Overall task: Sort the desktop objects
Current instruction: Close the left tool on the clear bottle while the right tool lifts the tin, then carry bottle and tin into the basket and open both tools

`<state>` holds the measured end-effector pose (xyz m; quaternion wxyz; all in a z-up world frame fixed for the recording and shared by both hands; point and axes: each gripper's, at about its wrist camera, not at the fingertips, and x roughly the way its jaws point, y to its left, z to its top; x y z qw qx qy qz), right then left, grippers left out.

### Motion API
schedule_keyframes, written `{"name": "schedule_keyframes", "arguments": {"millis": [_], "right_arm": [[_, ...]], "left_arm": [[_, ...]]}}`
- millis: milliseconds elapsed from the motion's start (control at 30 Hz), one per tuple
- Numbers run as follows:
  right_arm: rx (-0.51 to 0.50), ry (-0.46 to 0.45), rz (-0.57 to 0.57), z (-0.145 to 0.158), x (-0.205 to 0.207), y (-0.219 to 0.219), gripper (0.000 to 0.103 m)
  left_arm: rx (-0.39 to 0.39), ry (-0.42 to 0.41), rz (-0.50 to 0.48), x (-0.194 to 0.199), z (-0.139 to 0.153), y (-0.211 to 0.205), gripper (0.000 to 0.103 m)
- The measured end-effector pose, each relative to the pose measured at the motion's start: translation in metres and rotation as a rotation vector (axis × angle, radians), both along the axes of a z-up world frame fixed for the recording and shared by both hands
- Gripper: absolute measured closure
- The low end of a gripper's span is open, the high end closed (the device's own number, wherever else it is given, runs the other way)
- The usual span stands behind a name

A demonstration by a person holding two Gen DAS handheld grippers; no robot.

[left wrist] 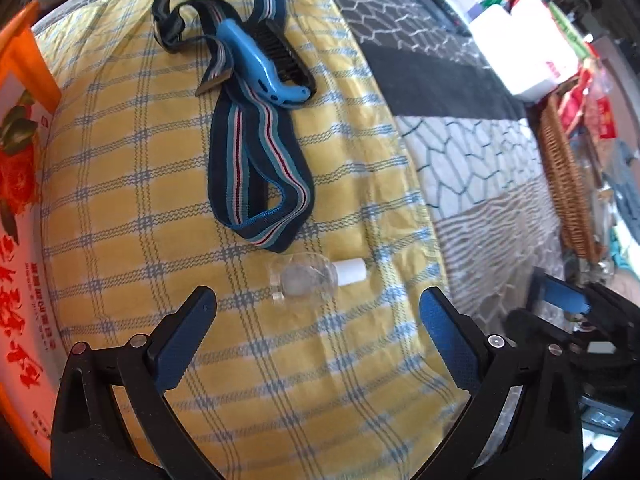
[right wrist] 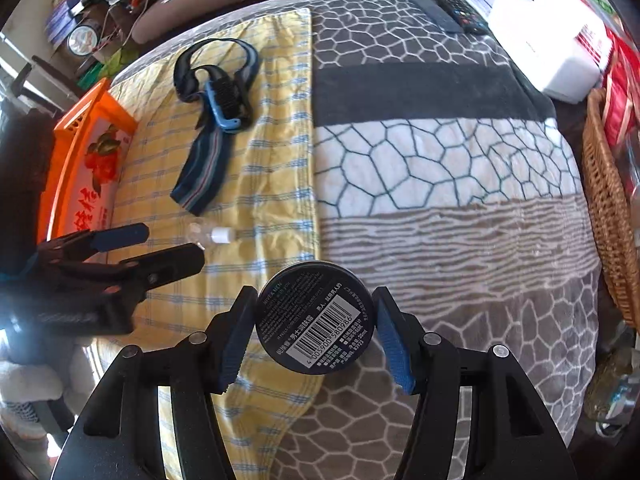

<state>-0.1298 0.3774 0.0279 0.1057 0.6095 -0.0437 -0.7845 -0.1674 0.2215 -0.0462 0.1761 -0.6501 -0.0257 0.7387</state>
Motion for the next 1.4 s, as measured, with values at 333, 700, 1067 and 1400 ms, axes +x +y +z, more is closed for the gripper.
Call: {"name": "schedule_keyframes", "arguments": {"millis": [333, 700, 1067, 1400], "right_arm": [[-0.036, 0.003, 0.005, -0.003, 0.000, 0.002, 0.042], [-0.028, 0.034, 0.037, 0.022, 0.005, -0.027, 0.042], [-0.038, 0.092, 0.108, 0.067, 0.013, -0.099, 0.042], [-0.075, 0.117, 0.225, 0.090, 0.012, -0.211, 0.042]], "left_arm": [[-0.126, 0.081, -0.035, 0.005, -0.008, 0.016, 0.044], [-0.028, 0.090, -0.005, 0.012, 0.036, -0.029, 0.049], [0.073, 0.184, 0.046, 0.020, 0.123, -0.106, 0.049], [0.046, 0.214, 0.185, 0.021, 0.141, -0.235, 0.049]]}}
